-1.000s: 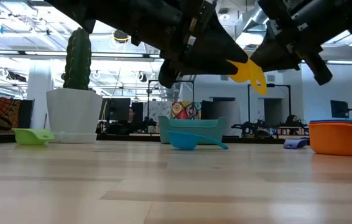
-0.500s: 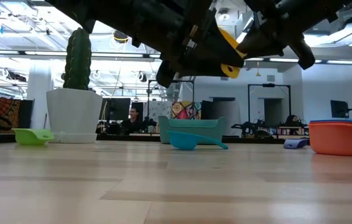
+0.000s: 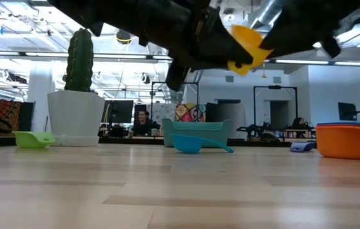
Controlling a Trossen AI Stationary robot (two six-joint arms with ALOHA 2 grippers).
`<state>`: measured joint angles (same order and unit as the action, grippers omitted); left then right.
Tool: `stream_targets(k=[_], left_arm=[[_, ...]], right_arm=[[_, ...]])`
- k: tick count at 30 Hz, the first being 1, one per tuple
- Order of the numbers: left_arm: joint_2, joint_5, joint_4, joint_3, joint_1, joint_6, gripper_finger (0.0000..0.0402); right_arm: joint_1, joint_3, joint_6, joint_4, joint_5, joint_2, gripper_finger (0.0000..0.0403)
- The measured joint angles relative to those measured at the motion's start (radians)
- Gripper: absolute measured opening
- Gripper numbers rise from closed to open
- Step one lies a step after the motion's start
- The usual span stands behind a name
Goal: Nest measuring cups in basket
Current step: Stack the yellow measuring cup into the large blue measuring cup
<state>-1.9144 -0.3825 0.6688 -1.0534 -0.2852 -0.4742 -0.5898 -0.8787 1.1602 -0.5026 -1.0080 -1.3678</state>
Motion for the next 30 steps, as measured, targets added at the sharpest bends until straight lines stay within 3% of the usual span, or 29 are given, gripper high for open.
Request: stream_targets(k=[7,12,21,30], left_arm=[[-0.112,0.042,0.272,-0.012,0.008,-0.097,0.0],[-0.273,0.081,0.437,-0.134,0.029,-0.166,0.0],[-0.495,0.202,0.423,-0.489,0.077,-0.206,0.0],[-0.528,0.16,0.308,-0.583,0.118,-0.228,0.0]], right_arm=[[-0.153,0.001,-0.177,-0.136,0.015,0.226,0.0198],[-0.229,0.001,-0.201,-0.15,-0.034,0.348,0.0221],[-0.295,0.001,-0.196,-0.158,-0.046,0.401,0.021],[-0.341,0.001,-0.155,-0.171,-0.048,0.4,0.0192]])
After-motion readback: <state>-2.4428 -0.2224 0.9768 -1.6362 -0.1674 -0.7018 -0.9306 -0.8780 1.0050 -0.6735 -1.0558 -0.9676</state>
